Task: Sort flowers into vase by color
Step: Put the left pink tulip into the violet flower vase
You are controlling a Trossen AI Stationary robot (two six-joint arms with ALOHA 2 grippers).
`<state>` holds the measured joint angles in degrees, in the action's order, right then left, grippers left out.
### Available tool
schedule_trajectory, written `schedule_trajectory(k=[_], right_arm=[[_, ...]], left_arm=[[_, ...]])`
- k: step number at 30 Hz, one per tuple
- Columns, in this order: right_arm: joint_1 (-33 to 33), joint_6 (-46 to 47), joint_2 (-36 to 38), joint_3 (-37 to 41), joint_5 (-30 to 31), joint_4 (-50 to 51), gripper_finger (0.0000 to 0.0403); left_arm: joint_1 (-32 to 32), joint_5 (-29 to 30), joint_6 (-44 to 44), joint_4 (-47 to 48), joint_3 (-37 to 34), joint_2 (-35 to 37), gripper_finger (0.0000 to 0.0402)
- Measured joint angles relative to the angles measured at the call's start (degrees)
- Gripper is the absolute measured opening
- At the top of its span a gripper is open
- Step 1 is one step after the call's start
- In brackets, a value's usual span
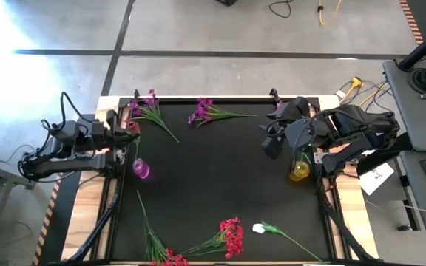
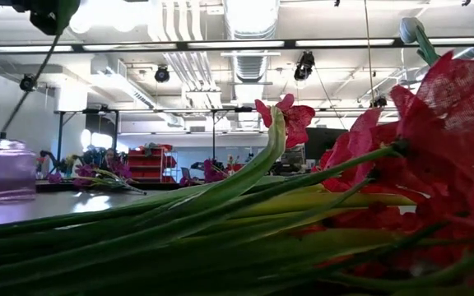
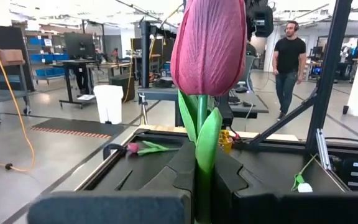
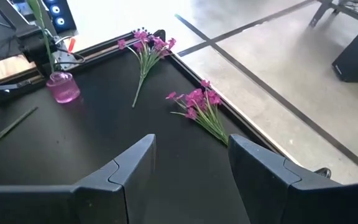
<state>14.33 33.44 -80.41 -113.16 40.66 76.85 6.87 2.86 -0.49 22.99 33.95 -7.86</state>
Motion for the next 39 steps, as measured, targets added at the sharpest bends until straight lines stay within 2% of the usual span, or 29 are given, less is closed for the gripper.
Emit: schedule_trajectory(k=[6, 10, 15, 22, 28, 39], right_arm=[[0.0, 0.02, -0.41, 0.0, -0.03, -1.08, 0.0194], [0.0, 0.04, -0.41, 0.0, -0.04, -2.27, 0.0194], [0.0, 0.17, -0.42, 0.0, -0.05, -2.33, 0.0194], [0.04, 0.5, -0.85, 0.0, -0.1, -2.22, 0.0194], [0.02, 0.21, -1.17, 0.0, -0.1, -2.2, 0.0194], [0.02, 0.14, -1.15, 0.0, -0.17, -2.2, 0.0194]], left_arm=[[0.0, 0.04, 0.17, -5.07, -2.02, 0.53, 0.0], [0.0, 0.04, -0.12, -4.93, -2.42, 0.36, 0.0], [0.0, -0.06, -0.59, -4.69, 0.05, 0.37, 0.0], [0.0, 0.61, -2.54, 9.07, 3.54, 0.48, 0.0], [0.02, 0.99, -3.46, 5.57, -0.37, 1.69, 0.0], [0.02, 1.15, -3.56, -8.21, -9.7, 4.05, 0.0]])
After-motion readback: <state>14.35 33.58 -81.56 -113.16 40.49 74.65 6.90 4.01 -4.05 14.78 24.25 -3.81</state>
